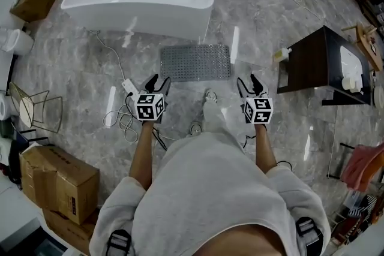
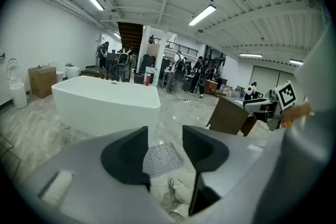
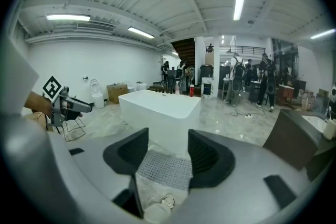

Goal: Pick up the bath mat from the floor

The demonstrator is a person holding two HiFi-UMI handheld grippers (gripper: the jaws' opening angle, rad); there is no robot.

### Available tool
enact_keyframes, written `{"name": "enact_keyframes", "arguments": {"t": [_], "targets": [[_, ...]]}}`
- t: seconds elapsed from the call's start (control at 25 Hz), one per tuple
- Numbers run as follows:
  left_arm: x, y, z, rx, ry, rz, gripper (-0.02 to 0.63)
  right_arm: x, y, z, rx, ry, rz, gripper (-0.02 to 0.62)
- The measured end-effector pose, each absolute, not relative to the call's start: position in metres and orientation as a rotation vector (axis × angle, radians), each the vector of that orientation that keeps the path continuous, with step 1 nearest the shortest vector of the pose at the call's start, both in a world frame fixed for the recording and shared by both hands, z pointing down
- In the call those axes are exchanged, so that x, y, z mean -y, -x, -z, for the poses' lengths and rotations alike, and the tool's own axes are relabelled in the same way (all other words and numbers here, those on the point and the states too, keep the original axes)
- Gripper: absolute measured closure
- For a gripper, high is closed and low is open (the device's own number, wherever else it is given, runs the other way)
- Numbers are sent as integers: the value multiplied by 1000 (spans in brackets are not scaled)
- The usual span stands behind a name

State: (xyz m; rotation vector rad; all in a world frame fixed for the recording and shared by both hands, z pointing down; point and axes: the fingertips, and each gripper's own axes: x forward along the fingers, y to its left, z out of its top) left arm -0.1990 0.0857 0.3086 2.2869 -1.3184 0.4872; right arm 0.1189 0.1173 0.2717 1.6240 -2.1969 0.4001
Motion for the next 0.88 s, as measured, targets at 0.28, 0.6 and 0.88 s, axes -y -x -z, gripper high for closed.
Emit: {"name": "enact_keyframes", "arguments": {"t": [0.28, 0.6, 0.88], "targets": [[-46, 186, -316, 1335, -2255, -513, 391, -66, -129, -290, 2212, -1582, -445, 353], [19, 165, -316, 1369, -2212, -539, 391, 17, -148, -293, 2244, -1524, -465, 353], [75, 148, -313, 1407, -2174, -540, 391, 83, -166, -294, 2265, -1480, -473, 353]]}}
